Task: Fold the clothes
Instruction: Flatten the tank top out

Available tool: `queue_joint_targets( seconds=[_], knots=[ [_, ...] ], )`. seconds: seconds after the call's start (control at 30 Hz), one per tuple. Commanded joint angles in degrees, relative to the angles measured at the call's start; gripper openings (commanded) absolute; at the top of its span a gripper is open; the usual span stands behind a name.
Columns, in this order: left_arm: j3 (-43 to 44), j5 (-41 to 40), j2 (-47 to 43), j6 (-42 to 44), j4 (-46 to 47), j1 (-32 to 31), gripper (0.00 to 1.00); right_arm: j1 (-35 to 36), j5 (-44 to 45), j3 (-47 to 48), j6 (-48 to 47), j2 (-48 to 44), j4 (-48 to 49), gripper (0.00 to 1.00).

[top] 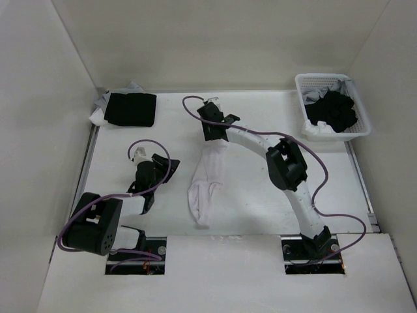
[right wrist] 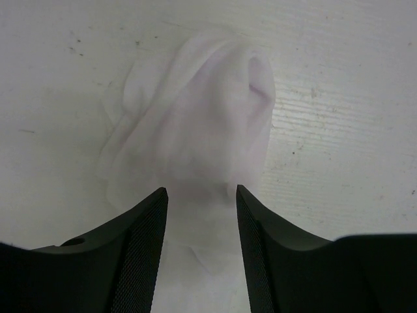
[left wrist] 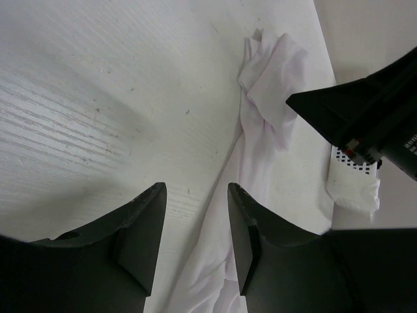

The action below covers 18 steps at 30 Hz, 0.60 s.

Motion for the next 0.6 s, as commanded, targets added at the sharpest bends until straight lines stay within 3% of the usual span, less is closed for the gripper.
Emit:
queue_joint_targets(
  seconds=[0.0,0.13,0.2,0.4,0.57],
  knots=[
    [0.1,-0.14,0.59,-0.47,3.68,-0.26,0.41,-1.55,-1.62,5.14,3.27,2.77,-4.22,0.49],
    [0.27,-0.14,0.85,-0.47,3.68,-0.17,0.41,-1.73,-2.86,4.89,3.8,2.52,-2.75,0.16],
    [0.53,-0.14,1.2,-0.47,3.68,-0.17,0.41,-1.99,-2.6,4.71,3.45,1.2,0.06,0.04],
    [0.89,0.38,0.95,-0.56,3.6,-0.17,0.41,-2.43,2.24,7.43,-1.2,-9.33,10.17,0.0],
    [0.97,0.65,-2.3,-0.82,2.02,0.44,0.41,-2.08,1.72,16.03,-5.16,-16.9,10.54,0.01]
  ],
)
